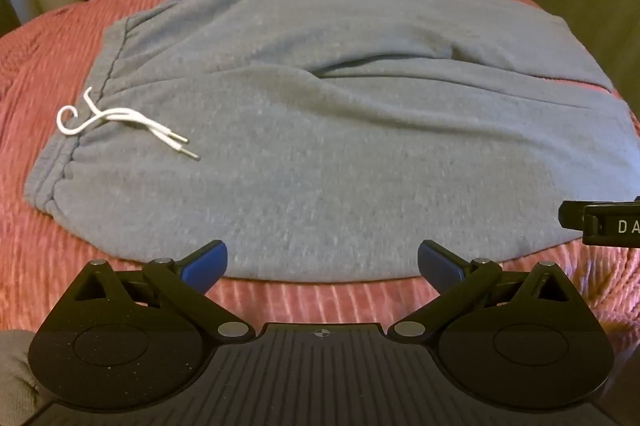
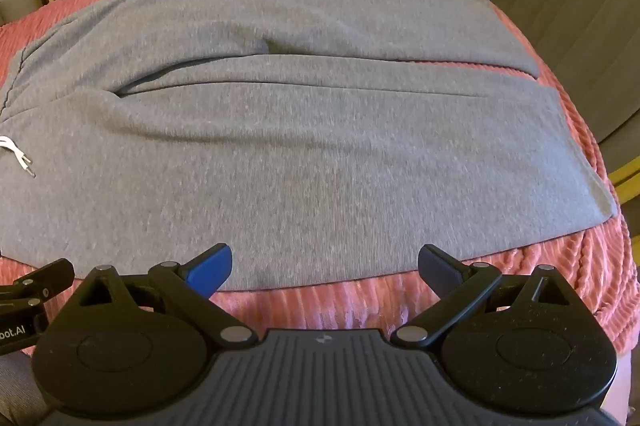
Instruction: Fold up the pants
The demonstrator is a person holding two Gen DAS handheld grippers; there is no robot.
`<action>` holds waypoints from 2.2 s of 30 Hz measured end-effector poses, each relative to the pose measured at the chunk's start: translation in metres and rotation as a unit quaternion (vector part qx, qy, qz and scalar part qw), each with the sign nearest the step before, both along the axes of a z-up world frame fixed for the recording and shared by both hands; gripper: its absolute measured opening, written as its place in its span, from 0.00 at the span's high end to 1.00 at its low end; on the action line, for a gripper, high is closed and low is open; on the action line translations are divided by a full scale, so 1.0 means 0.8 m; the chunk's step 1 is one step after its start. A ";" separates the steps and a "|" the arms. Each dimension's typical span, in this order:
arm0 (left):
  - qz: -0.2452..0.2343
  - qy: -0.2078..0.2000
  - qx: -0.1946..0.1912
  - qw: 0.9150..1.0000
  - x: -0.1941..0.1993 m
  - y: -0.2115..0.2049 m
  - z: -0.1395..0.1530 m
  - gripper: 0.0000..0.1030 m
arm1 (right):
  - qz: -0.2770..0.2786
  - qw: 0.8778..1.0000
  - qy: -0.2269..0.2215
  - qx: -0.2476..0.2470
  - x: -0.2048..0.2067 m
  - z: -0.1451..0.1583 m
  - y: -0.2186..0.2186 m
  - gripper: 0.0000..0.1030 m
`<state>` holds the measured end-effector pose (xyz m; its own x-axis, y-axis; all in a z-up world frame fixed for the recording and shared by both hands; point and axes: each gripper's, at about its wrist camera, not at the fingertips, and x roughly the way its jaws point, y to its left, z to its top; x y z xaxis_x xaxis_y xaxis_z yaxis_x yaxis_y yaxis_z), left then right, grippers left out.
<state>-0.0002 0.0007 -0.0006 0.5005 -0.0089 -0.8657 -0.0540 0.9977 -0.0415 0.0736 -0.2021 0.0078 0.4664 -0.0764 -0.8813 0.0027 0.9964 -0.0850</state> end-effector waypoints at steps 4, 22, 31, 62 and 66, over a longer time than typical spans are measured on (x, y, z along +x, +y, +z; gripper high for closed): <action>-0.002 0.003 -0.004 1.000 -0.002 0.004 -0.002 0.00 | 0.000 1.000 -0.002 0.000 0.000 -0.001 -0.001 0.03; 0.003 0.014 0.008 1.000 0.003 0.001 -0.005 0.00 | -0.002 1.000 -0.002 0.002 0.004 0.002 0.000 0.03; 0.003 0.018 0.007 1.000 0.005 0.002 -0.007 0.00 | -0.002 1.000 -0.001 0.005 0.006 -0.003 -0.002 0.03; 0.005 0.029 0.005 1.000 0.010 0.004 -0.013 0.00 | -0.001 1.000 0.002 0.005 0.010 -0.004 -0.005 0.03; 0.005 0.030 0.005 1.000 0.010 0.004 -0.014 0.00 | -0.002 1.000 0.003 0.006 0.010 -0.005 -0.004 0.03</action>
